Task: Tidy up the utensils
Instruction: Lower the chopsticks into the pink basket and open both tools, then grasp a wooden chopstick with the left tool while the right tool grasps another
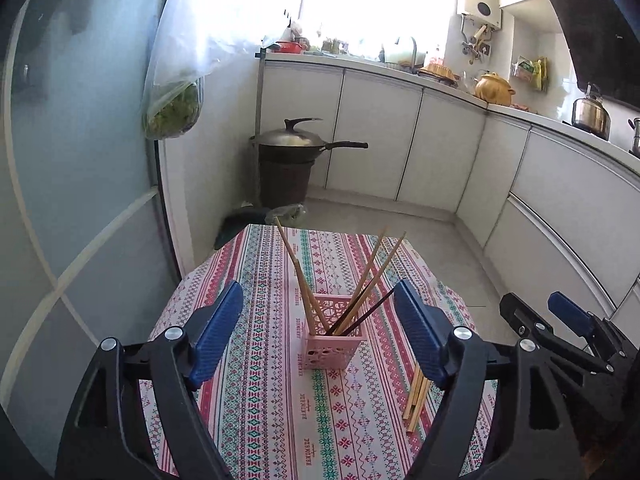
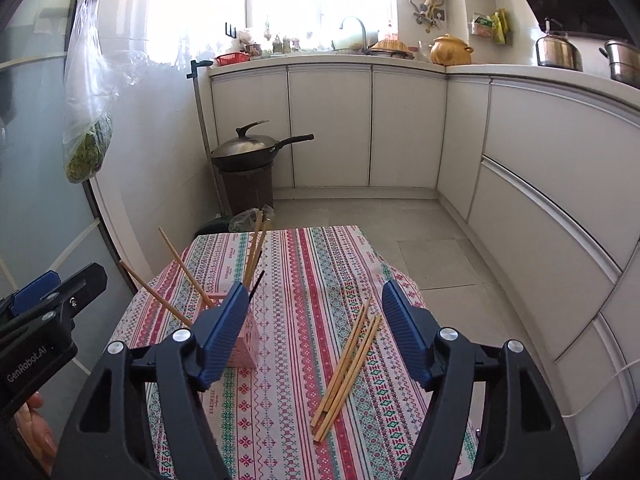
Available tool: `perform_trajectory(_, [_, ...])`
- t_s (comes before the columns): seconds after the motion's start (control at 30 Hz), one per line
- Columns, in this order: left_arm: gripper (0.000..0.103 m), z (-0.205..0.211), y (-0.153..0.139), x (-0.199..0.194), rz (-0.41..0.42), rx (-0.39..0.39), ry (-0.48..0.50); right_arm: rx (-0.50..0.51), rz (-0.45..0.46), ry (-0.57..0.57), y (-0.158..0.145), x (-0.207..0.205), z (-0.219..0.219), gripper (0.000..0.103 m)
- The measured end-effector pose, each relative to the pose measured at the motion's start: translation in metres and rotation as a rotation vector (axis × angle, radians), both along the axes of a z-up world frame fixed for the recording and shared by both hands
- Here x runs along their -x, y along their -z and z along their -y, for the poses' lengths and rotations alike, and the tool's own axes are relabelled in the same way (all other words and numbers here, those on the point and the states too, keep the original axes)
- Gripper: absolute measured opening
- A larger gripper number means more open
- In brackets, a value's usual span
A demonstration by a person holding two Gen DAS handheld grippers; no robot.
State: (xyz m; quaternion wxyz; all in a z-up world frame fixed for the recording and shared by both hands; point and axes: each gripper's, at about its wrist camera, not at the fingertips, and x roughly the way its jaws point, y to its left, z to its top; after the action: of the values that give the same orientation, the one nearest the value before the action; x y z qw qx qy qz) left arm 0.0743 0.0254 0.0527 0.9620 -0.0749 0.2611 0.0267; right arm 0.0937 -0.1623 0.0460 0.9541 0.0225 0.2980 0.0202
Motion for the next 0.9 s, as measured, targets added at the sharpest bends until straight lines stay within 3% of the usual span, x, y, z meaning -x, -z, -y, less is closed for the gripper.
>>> perform_trajectory(0.23, [0.088, 0.009, 0.02, 0.002, -0.045, -0.036, 0.01, -0.003, -0.012, 0.077, 0.013, 0.01, 0.018, 0.089])
perform_trajectory(0.33, [0.094, 0.013, 0.028, 0.0, -0.066, -0.04, 0.017, 0.001, -0.033, 0.091, 0.021, 0.009, 0.024, 0.093])
perform_trajectory(0.63, [0.096, 0.025, 0.047, -0.008, -0.124, -0.078, 0.037, -0.024, -0.124, 0.159, 0.045, 0.003, 0.049, 0.096])
perform_trajectory(0.77, [0.096, 0.033, 0.07, -0.019, -0.217, -0.088, 0.072, -0.083, -0.184, 0.234, 0.055, -0.005, 0.076, 0.096])
perform_trajectory(0.9, [0.096, 0.05, 0.114, -0.035, -0.405, -0.036, 0.169, -0.22, -0.246, 0.351, 0.066, -0.011, 0.119, 0.096])
